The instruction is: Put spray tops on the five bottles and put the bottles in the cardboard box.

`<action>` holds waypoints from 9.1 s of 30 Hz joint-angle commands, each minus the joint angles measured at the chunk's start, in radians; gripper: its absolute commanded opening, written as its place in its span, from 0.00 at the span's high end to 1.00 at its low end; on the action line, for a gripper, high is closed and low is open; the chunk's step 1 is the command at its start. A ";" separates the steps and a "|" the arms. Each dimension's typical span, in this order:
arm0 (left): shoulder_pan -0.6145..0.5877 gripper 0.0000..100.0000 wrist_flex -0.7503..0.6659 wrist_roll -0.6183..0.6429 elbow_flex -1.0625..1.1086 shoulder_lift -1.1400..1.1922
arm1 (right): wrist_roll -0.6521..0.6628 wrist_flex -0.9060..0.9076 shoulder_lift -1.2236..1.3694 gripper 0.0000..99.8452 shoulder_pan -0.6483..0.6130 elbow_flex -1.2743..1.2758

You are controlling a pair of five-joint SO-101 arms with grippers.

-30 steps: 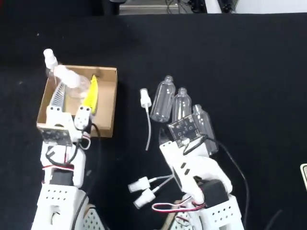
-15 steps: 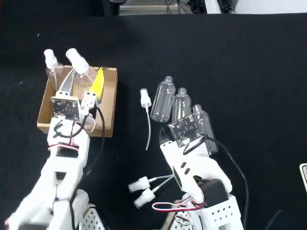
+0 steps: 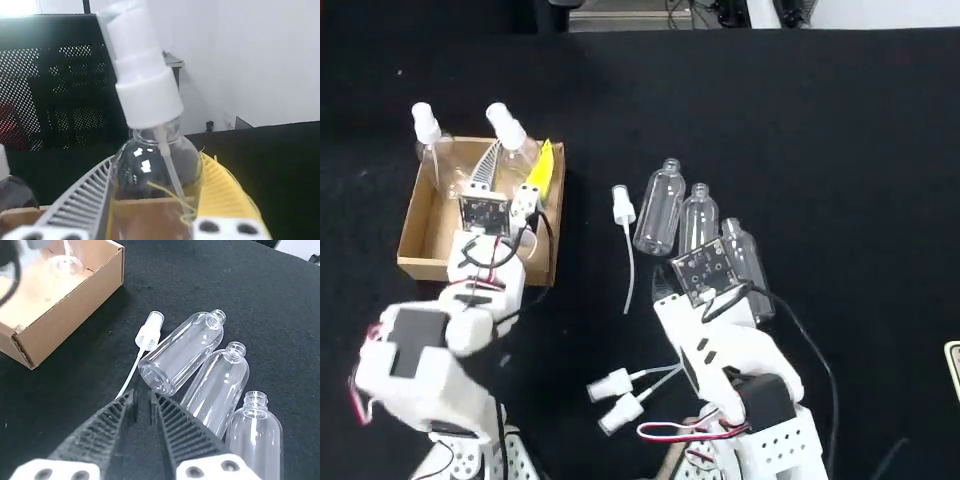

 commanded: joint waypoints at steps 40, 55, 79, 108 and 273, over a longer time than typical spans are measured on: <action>0.002 0.70 -0.054 -0.009 -0.288 0.385 | -0.006 -0.015 -0.019 0.98 0.012 -0.015; -0.025 0.70 -0.074 -0.009 -0.045 0.080 | -0.006 -0.018 -0.019 0.98 0.012 -0.015; -0.093 0.70 1.553 0.233 0.188 -1.367 | -0.097 -0.028 -0.010 0.97 0.157 -0.044; 0.125 0.70 2.124 0.133 0.068 -1.384 | -0.178 0.049 0.967 0.84 0.198 -0.751; 0.596 0.84 2.053 0.371 -0.409 -0.336 | 0.152 0.470 0.707 0.73 0.712 -0.650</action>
